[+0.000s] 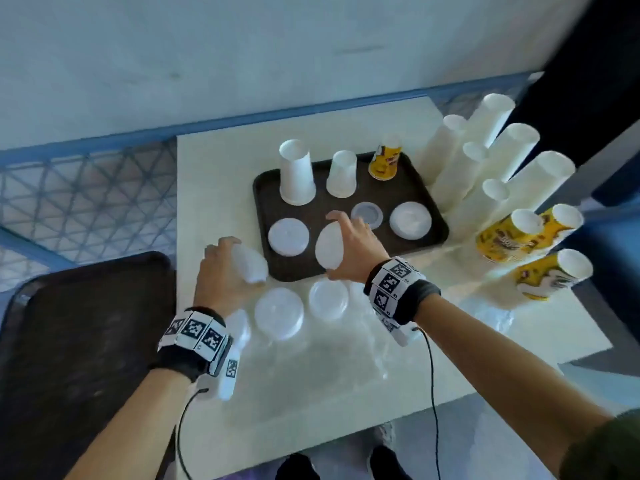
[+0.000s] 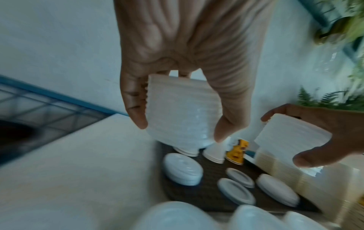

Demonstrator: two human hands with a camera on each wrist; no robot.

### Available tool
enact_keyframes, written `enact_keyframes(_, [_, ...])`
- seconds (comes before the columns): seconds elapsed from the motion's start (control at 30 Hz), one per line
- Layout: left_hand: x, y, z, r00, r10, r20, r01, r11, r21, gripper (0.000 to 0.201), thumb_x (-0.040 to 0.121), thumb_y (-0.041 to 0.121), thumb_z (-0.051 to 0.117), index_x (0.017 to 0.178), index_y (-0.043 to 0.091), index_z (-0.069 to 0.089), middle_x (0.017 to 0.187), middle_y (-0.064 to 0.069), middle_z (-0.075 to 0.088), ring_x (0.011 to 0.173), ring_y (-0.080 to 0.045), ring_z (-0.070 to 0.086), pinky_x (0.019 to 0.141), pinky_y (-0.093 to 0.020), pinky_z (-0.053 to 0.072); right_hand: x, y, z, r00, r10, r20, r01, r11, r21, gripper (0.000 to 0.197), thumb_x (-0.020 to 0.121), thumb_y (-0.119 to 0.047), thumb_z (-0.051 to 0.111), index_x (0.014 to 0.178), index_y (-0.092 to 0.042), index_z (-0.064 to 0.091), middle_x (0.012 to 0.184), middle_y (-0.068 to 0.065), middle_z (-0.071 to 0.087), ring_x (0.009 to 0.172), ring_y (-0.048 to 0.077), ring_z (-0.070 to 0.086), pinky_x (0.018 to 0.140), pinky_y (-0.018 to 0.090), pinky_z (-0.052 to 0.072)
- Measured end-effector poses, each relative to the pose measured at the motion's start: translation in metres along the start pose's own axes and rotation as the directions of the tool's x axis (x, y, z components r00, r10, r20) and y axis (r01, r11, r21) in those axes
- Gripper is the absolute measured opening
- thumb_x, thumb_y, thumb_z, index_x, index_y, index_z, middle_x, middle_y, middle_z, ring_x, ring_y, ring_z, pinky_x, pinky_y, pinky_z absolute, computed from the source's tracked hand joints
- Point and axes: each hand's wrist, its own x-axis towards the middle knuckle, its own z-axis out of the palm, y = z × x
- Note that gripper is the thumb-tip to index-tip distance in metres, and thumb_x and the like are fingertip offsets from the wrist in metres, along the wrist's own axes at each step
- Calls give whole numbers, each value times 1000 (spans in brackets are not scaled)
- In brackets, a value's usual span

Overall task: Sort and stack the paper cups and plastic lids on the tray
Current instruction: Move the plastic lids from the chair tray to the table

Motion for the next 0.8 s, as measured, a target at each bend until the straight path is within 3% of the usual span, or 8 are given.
enact_keyframes(0.13, [-14,74,56,993,109,50,-109,994,-7,84,56,22,83,126,13,38,121,-16,43,109,-35,46,87,-37,40,-19,80,-34,997,70,-21,-71,997,-24,94,59,-22,82,136,-21,28,126,14,40,119,35,41,93,43,41])
enact_keyframes(0.3, [-48,130,122,969,202,140,-206,979,10,82,56,23,81,125,15,39,119,-11,43,108,-31,45,83,-35,43,-44,148,-42,993,111,28,-111,994,-24,96,58,-25,83,136,-21,28,123,14,41,116,33,42,95,40,40])
enact_keyframes(0.53, [-93,124,176,958,51,280,-87,990,115,80,62,27,78,127,24,31,126,-4,37,114,-25,41,83,-34,48,-80,169,0,983,69,172,-63,997,-37,87,59,-28,79,132,-22,31,121,10,40,112,29,43,92,38,44])
enact_keyframes(0.8, [-113,86,182,956,-150,253,93,970,223,82,64,27,76,131,22,30,127,-5,35,117,-27,39,80,-34,48,-99,145,40,955,6,297,14,998,-66,83,65,-27,75,133,-21,28,125,10,36,112,27,41,93,33,44])
